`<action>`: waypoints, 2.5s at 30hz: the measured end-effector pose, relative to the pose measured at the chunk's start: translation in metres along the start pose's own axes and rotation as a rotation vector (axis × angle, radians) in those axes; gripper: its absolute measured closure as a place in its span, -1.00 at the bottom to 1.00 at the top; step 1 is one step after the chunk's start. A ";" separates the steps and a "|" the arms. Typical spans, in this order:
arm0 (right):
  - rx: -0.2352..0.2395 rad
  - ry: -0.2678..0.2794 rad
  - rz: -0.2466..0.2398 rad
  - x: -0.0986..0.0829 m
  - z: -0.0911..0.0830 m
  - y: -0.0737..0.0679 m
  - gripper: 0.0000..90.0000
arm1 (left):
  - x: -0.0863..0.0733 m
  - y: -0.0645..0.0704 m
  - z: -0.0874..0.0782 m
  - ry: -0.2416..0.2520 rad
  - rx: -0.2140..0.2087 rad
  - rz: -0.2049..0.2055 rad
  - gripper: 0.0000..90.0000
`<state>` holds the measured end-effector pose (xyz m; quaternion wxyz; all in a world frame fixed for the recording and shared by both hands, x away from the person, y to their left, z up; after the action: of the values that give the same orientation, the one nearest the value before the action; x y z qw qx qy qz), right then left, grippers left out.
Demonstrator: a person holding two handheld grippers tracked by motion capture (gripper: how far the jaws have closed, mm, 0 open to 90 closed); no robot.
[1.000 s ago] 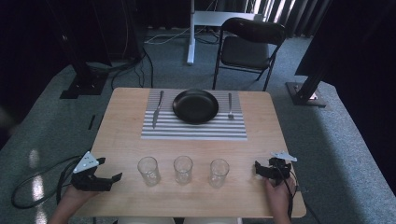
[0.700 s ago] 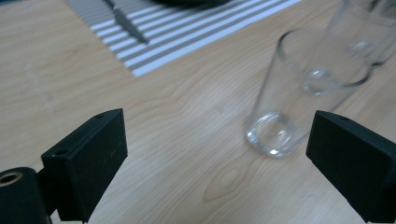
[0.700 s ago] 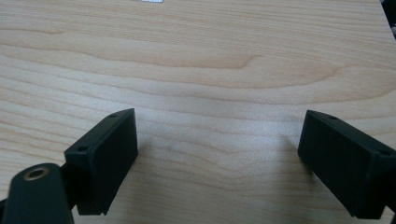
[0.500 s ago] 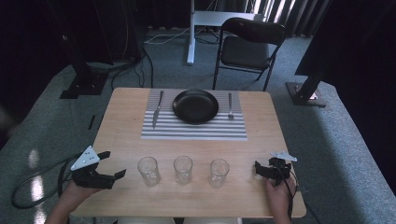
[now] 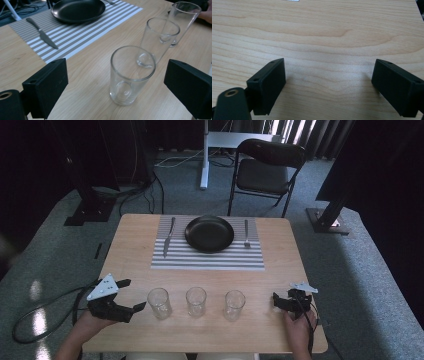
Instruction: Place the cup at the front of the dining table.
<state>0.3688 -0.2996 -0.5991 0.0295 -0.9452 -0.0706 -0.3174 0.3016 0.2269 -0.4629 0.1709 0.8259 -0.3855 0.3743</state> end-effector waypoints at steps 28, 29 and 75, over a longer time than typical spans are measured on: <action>0.000 0.000 0.000 0.000 0.000 0.000 -0.75 | 0.039 0.032 0.042 -0.092 -0.102 0.117 -0.83; 0.000 0.000 0.000 0.000 0.000 0.000 -0.75 | 0.041 0.033 0.043 -0.091 -0.109 0.119 -0.83; 0.000 0.000 0.000 0.000 0.000 0.000 -0.74 | 0.075 0.084 0.124 -0.389 -0.188 0.293 -0.83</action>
<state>0.3688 -0.2997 -0.5991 0.0297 -0.9452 -0.0706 -0.3175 0.3297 0.0641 -0.4892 0.1135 0.7980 -0.5600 0.1918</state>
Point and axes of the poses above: each handheld gripper's, and its own axes: z roughly forward along the jaws, x roughly out of its top, y roughly to its right, the point moved 7 cm from there along z, roughly forward along the jaws, and after that the axes turned 9 degrees about -y, right-handed, at the moved point
